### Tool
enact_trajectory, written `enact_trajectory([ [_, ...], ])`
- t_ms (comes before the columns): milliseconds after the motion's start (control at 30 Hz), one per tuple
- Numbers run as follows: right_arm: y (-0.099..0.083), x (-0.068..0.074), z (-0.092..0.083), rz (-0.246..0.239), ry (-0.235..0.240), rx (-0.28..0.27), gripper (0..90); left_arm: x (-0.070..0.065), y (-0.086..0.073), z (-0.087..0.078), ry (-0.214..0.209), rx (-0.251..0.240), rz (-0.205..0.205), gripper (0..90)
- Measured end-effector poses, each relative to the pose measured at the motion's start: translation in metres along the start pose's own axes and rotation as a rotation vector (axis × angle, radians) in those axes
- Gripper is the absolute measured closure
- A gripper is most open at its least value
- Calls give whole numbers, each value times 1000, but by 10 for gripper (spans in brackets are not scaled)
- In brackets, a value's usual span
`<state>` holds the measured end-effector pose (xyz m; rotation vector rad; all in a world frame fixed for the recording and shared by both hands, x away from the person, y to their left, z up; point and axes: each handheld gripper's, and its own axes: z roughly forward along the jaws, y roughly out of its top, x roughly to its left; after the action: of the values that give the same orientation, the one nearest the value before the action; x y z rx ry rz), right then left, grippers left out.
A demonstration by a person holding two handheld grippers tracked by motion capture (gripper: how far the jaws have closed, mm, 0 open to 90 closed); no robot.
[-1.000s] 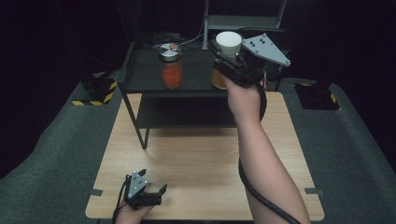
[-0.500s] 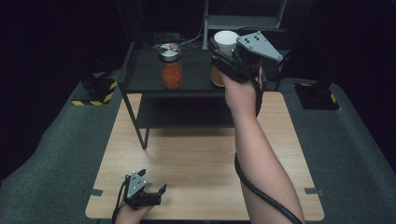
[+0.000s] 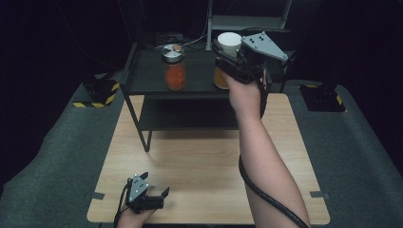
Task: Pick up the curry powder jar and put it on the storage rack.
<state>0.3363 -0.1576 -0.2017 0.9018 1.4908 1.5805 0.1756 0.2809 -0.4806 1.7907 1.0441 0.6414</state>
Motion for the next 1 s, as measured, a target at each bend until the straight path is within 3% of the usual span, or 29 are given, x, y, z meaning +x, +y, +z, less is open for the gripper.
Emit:
enact_trajectory([
  [500, 5, -3, -2, -3, 9, 19, 318, 0, 0, 0, -1, 1, 1, 4],
  [733, 5, -4, -3, -3, -2, 36, 196, 0, 0, 0, 0, 1, 2, 5],
  [900, 5, -4, -6, -3, 9, 36, 23, 0, 1, 0, 1, 3, 7, 5],
  [1000, 4, -1, -10, -29, 19, 32, 1, -1, 1, 0, 3, 5, 9, 5],
])
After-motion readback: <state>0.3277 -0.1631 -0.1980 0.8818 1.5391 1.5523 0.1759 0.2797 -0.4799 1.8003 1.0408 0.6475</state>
